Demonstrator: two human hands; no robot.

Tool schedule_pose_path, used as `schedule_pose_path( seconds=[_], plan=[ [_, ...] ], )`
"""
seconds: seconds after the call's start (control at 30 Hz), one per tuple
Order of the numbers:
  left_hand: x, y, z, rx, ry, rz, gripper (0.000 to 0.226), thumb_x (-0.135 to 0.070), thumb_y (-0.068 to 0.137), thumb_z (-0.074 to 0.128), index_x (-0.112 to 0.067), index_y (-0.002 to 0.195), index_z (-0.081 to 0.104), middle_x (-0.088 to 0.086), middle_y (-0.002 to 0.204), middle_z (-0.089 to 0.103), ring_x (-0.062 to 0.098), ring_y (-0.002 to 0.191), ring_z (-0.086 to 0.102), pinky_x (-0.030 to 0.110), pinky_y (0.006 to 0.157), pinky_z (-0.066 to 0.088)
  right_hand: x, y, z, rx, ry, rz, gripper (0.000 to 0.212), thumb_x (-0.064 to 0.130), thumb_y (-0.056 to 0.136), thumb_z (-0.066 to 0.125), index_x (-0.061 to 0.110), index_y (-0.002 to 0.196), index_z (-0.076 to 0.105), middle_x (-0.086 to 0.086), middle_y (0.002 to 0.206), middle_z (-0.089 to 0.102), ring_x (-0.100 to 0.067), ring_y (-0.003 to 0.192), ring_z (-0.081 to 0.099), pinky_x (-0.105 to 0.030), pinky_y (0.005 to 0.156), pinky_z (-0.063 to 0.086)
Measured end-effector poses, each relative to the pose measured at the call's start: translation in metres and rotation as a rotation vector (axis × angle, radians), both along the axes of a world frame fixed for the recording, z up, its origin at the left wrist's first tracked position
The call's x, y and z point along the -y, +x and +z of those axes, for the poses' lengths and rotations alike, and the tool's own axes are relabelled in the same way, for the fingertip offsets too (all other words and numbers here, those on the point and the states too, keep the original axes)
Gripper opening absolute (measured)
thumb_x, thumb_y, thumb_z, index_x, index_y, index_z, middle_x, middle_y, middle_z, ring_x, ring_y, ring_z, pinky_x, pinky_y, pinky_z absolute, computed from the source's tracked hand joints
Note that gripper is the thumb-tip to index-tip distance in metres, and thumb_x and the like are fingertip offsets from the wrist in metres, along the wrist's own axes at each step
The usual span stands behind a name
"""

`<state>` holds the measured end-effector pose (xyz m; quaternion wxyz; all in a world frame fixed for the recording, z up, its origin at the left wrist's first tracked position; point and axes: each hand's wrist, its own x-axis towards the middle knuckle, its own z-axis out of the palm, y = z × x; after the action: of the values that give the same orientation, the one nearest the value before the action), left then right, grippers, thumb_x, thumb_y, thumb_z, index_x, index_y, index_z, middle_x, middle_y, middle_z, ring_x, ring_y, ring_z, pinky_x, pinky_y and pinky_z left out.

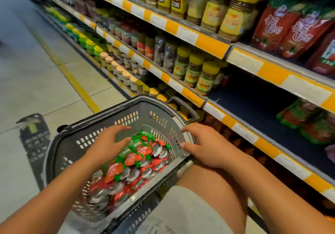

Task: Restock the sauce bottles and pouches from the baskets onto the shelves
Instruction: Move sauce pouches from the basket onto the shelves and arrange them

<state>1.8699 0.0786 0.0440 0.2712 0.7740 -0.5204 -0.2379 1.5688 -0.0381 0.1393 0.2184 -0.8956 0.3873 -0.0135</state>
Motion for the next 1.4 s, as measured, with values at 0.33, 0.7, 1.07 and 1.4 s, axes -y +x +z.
schedule_pose_path(
  seconds=[0.33, 0.7, 1.07, 1.4],
  plan=[
    [-0.036, 0.046, -0.093, -0.041, 0.307, 0.209, 0.046, -0.027, 0.088, 0.073, -0.02, 0.133, 0.066, 0.007, 0.138, 0.064, 0.026, 0.126, 0.06, 0.032, 0.101, 0.046, -0.012, 0.16, -0.067, -0.527, 0.176, 0.36, 0.048, 0.035, 0.099, 0.063, 0.011, 0.14, 0.058, -0.015, 0.138, 0.061, -0.037, 0.127, 0.057, -0.04, 0.101, 0.05],
    [-0.029, 0.023, -0.154, 0.017, 0.693, 0.071, 0.066, -0.044, 0.077, 0.076, -0.024, 0.135, 0.05, 0.01, 0.136, 0.054, 0.031, 0.123, 0.058, 0.038, 0.099, 0.05, -0.022, 0.201, -0.18, -0.738, 0.354, 0.263, 0.041, 0.013, 0.091, 0.065, 0.008, 0.132, 0.064, -0.019, 0.131, 0.066, -0.036, 0.118, 0.065, -0.043, 0.099, 0.055],
    [-0.009, -0.004, -0.178, 0.187, 0.729, 0.166, 0.068, -0.011, 0.088, 0.066, -0.019, 0.146, 0.032, 0.017, 0.137, 0.045, 0.034, 0.12, 0.055, 0.046, 0.095, 0.053, -0.018, 0.202, -0.226, -0.593, 0.437, 0.175, 0.052, 0.007, 0.089, 0.07, 0.011, 0.135, 0.048, -0.017, 0.13, 0.062, -0.038, 0.122, 0.059, -0.04, 0.097, 0.049],
    [-0.012, 0.01, -0.174, 0.124, 0.604, 0.183, 0.058, -0.013, 0.079, 0.077, -0.019, 0.128, 0.048, 0.009, 0.123, 0.054, 0.03, 0.111, 0.061, 0.042, 0.09, 0.055, -0.013, 0.217, -0.231, -0.36, 0.433, -0.05, 0.026, -0.001, 0.084, 0.062, 0.017, 0.103, 0.057, -0.012, 0.109, 0.068, -0.033, 0.103, 0.064, -0.033, 0.083, 0.048]
  ],
)
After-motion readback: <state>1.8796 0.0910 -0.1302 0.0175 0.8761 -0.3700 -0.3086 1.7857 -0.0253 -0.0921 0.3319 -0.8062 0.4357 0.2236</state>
